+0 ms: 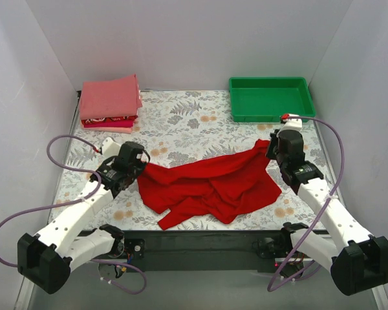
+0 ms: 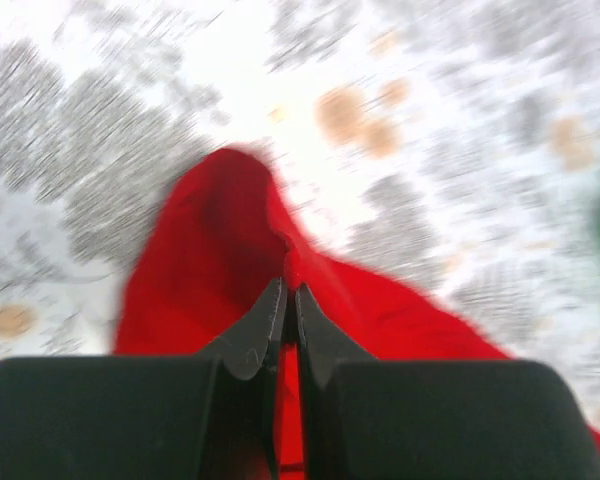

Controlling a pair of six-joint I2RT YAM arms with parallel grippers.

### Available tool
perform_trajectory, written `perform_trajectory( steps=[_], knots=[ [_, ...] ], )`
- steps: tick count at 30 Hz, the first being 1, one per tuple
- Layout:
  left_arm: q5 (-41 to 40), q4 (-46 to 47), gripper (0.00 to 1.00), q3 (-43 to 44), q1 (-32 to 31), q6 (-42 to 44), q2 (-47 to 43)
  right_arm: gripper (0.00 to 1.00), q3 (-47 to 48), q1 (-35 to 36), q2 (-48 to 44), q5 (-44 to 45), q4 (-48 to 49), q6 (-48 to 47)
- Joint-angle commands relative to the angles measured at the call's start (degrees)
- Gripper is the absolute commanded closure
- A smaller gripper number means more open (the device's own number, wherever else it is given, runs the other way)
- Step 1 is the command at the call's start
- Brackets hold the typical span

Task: Fold and stack the t-shirts
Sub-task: Flatten the tshirt out

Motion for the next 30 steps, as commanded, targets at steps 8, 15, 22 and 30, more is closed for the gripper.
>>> perform_trajectory(
  steps=[8,15,22,30],
  knots=[
    [-15.47,13.20,1.00,25.73,0.26,14.94,-6.12,0.99,17.31,-0.36,-8.85,-2.01,0.80,-4.76],
    [-7.49,24.35,1.00,38.66,0.26,29.79,-9.37,0.99,28.03,-0.27,-16.04,-6.49,-1.92,-6.61],
    [-0.46,24.46,1.00,55.87,0.26,38.67,-9.73,0.99,41.12,-0.36,-19.57,-14.83,-7.01,-5.38],
    [8.96,22.70,1.00,65.58,0.26,40.61,-12.01,0.99,46.23,-0.27,-25.28,-24.68,-10.27,0.06]
  ],
)
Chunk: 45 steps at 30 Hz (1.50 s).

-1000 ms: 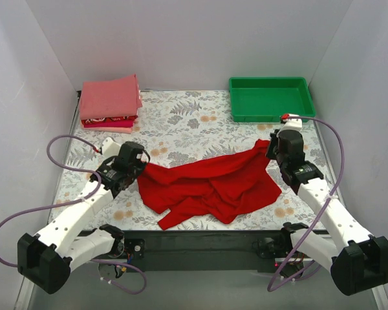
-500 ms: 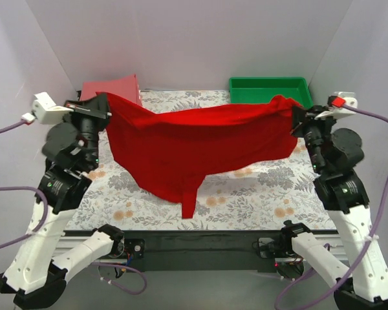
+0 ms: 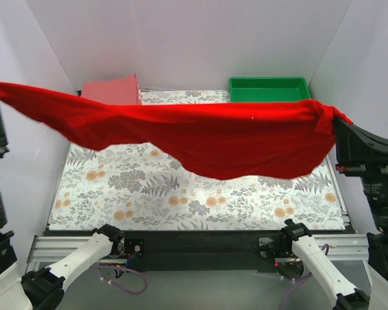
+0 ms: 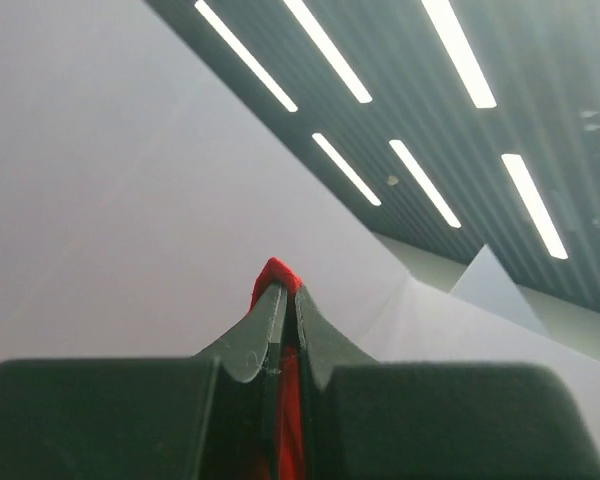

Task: Fold and stack the t-shirts
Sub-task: Flatten the tshirt out

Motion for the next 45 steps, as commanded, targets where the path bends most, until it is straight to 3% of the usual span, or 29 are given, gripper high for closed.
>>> perform_trajectory(
  steps=[1,8,12,16,17,18,20,21,22,24,25,29,40,45],
  knots=[
    [3.52,-0.43,1.00,3.07,0.34,2.80,1.01,0.99,0.97,-0.36,-2.51,-4.34,-1.51,2.65],
    [-0.51,1.58,1.00,3.70,0.26,5.52,7.95,0.99,-3.41,-0.36,-1.99,0.21,-2.03,4.14],
    [-11.67,2.91,1.00,-1.57,0.34,5.96,16.29,0.99,-10.95,-0.36,0.72,12.05,-1.77,5.46],
    [-19.41,8.70,1.00,-13.76,1.65,6.41,27.36,0.99,-21.95,-0.36,6.17,22.35,1.21,6.86],
    [-18.82,7.49,1.00,-15.19,2.71,4.58,29.82,0.99,-23.97,-0.27,7.75,24.72,1.56,7.57],
    [-12.11,5.83,1.00,-16.34,7.33,-1.62,35.33,0.99,-28.61,-0.36,11.42,28.40,2.53,8.79],
    [-6.44,4.05,0.99,-20.99,13.14,-6.32,40.89,0.99,-32.59,-0.79,16.09,31.42,3.85,10.11],
    [-2.50,4.14,0.93,-21.96,14.22,-8.60,46.23,0.88,-35.65,-2.10,21.68,31.08,5.94,10.21],
    [-1.59,4.05,0.63,-22.67,14.75,-8.89,49.50,0.70,-36.12,-3.16,24.87,29.25,6.48,10.04],
    [1.13,3.27,0.20,-21.37,15.11,-7.67,57.22,0.22,-34.99,-6.57,33.46,21.03,6.40,9.60],
    [1.92,1.96,0.08,-20.49,15.11,-7.22,58.92,0.03,-32.89,-7.47,35.69,18.97,6.23,9.07],
    [2.90,0.89,0.07,-20.04,15.11,-7.22,60.61,0.02,-30.58,-8.27,39.49,17.10,5.79,7.31],
    [16.95,1.24,0.05,-36.80,14.85,-9.76,50.86,0.02,-37.26,-8.79,35.81,11.57,6.31,5.64],
    [17.22,0.98,0.05,-47.09,11.34,-14.24,39.02,0.02,-41.74,-8.97,32.73,11.30,6.31,6.16]
  ],
)
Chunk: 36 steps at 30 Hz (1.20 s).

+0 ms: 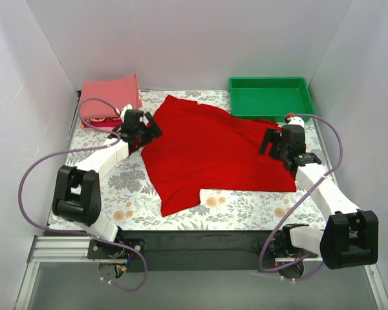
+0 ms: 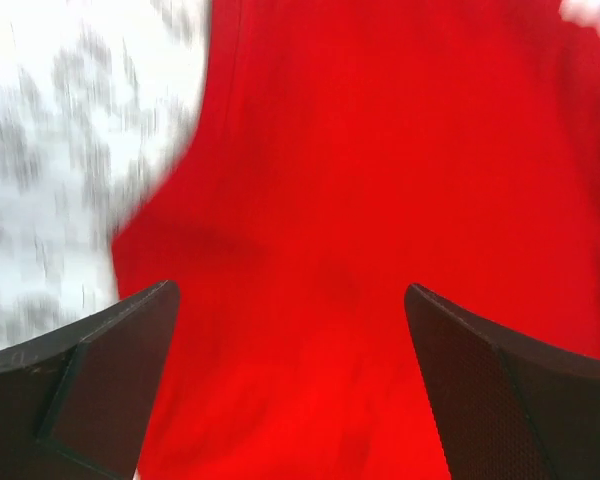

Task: Fold and stack the t-shirts
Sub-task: Flatten the tshirt out

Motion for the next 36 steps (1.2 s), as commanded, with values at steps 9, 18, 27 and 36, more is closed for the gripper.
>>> perform_trajectory(
  steps=[9,18,27,36],
  knots=[
    [0.40,-15.92,0.04,-18.61,-12.93,-14.89,-23.27,0.02,-7.88,-1.72,-7.93,-2.26,1.13,2.37],
    [2.95,-29.31,0.05,-30.92,-24.36,-27.38,-35.66,0.02,-10.34,-2.34,-10.66,-3.31,1.05,2.64],
    [7.00,-25.80,0.28,-36.20,-28.94,-27.30,-36.55,0.02,-11.04,-2.60,-10.40,-3.40,1.13,2.38],
    [2.60,-21.41,0.49,-35.93,-28.94,-26.86,-30.40,0.02,-11.40,-2.69,-10.40,-3.40,1.05,2.02]
  ],
)
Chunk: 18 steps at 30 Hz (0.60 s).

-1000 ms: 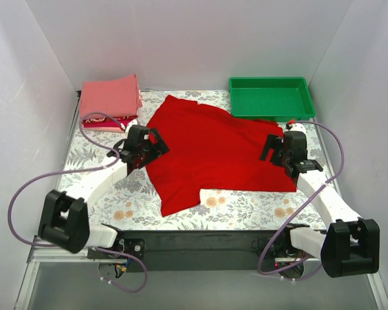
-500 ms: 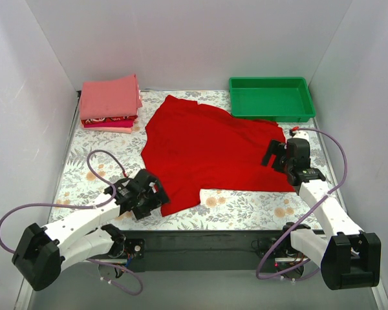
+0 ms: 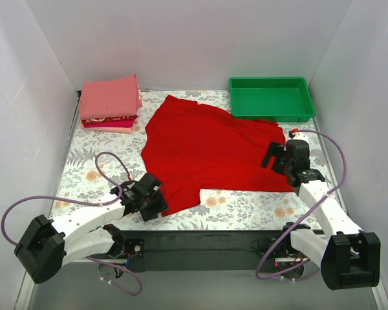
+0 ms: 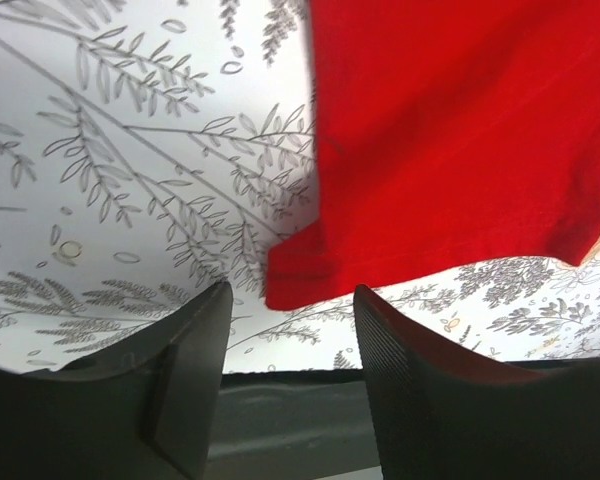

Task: Fold and stack the t-shirts
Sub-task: Flatten the tshirt out

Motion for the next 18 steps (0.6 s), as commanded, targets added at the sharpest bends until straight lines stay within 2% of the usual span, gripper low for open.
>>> perform_trajectory(
  steps=[1,5,7,8,9,10,15,17,18],
  knots=[
    [-1.53,3.10,0.50,-0.35,-0.28,0.59,2.67,0.02,-0.07,-0.37,-0.58,-0.19,1.29,0.15],
    [1.55,7.14,0.56,-1.32,-0.28,2.62,4.51,0.02,-0.07,-0.46,-0.41,-0.01,1.29,0.23],
    [1.55,8.12,0.63,-1.49,-0.28,3.06,5.48,0.02,-0.07,-0.37,-0.41,0.08,1.29,0.15],
    [1.47,8.03,0.69,-1.23,-0.37,3.23,5.92,0.02,-0.16,-0.46,-0.58,0.25,1.20,0.15],
    [1.73,8.12,0.90,-1.14,-0.28,3.67,6.80,0.02,-0.25,-0.37,-0.58,0.34,1.29,0.23],
    [1.73,8.12,1.00,-1.14,-0.28,3.68,6.98,0.02,-0.34,-0.55,-0.67,0.60,1.29,0.41],
    [-2.39,6.81,1.00,-1.14,-0.28,2.45,4.53,0.02,-0.95,-1.42,-1.37,2.71,0.85,1.72],
    [-9.93,1.22,1.00,0.43,-0.20,-1.23,2.24,0.02,-1.13,-1.95,-1.29,2.71,-0.20,2.78],
    [-16.75,-1.52,1.00,1.31,-0.19,-5.60,1.37,0.02,-1.30,-2.21,-1.55,2.80,-1.08,3.22]
  ],
)
